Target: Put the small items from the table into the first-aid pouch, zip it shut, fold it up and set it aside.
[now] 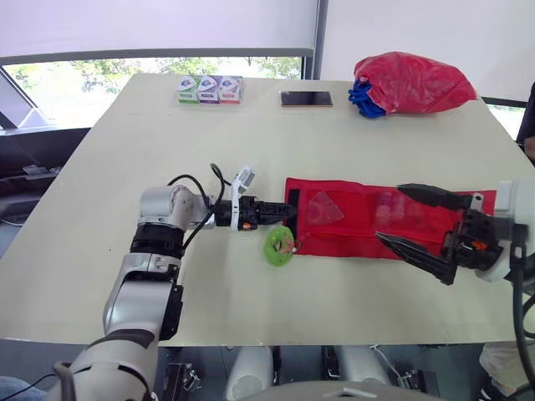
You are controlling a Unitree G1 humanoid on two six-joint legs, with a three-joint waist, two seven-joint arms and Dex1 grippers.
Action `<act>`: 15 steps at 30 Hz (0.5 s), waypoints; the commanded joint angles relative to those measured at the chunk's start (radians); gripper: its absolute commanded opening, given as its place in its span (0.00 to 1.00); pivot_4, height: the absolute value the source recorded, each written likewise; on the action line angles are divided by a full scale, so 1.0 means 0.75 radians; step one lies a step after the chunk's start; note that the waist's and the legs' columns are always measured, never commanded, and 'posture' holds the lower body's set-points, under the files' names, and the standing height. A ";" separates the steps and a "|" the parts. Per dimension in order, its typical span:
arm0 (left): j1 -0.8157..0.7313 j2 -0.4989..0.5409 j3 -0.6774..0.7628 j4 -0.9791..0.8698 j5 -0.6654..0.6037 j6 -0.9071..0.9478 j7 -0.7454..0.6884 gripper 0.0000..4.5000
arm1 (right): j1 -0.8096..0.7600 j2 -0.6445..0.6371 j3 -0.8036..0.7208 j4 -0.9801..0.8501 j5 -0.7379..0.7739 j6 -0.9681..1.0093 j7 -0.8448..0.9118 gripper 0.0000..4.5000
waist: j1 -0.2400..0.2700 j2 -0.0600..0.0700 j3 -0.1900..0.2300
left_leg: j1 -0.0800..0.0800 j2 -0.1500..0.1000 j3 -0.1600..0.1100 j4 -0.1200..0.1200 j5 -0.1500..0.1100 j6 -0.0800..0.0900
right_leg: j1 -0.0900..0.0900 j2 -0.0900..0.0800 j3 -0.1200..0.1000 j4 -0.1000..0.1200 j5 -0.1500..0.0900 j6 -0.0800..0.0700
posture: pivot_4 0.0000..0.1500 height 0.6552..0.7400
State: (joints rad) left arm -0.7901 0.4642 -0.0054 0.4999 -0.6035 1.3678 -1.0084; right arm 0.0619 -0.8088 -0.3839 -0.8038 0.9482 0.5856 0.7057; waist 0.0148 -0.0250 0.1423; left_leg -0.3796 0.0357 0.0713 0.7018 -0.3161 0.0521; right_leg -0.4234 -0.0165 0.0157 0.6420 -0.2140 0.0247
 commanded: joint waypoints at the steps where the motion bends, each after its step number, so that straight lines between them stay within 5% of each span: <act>1: 0.001 -0.028 0.015 0.055 -0.026 0.049 0.006 1.00 | -0.006 0.018 0.021 -0.036 0.012 -0.021 -0.025 1.00 | 0.000 0.000 0.000 | 0.000 0.000 0.000 0.000 0.000 0.000 | 0.000 0.000 0.000 0.000 0.000 0.000 | 1.00 1.00; 6: -0.011 -0.046 0.084 0.127 -0.024 0.030 0.038 1.00 | -0.005 0.016 0.033 -0.048 0.030 -0.018 -0.028 1.00 | 0.000 0.000 0.000 | 0.000 -0.001 0.000 0.000 0.000 0.000 | 0.000 -0.001 0.000 0.000 0.000 0.000 | 1.00 1.00; 15: -0.018 -0.052 0.130 0.147 -0.069 0.046 0.019 0.04 | -0.006 -0.075 0.027 -0.026 0.044 0.069 -0.047 1.00 | 0.000 -0.001 0.000 | 0.000 0.000 -0.001 0.000 0.000 0.000 | 0.000 -0.001 -0.001 0.000 0.000 0.000 | 1.00 1.00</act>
State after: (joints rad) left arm -0.7977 0.4270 0.0761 0.6190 -0.6389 1.3964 -0.9888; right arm 0.0682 -0.8549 -0.3528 -0.8071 0.9651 0.6418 0.6730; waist 0.0148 -0.0255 0.1427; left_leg -0.3798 0.0356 0.0707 0.7018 -0.3161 0.0521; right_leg -0.4236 -0.0175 0.0151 0.6422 -0.2139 0.0245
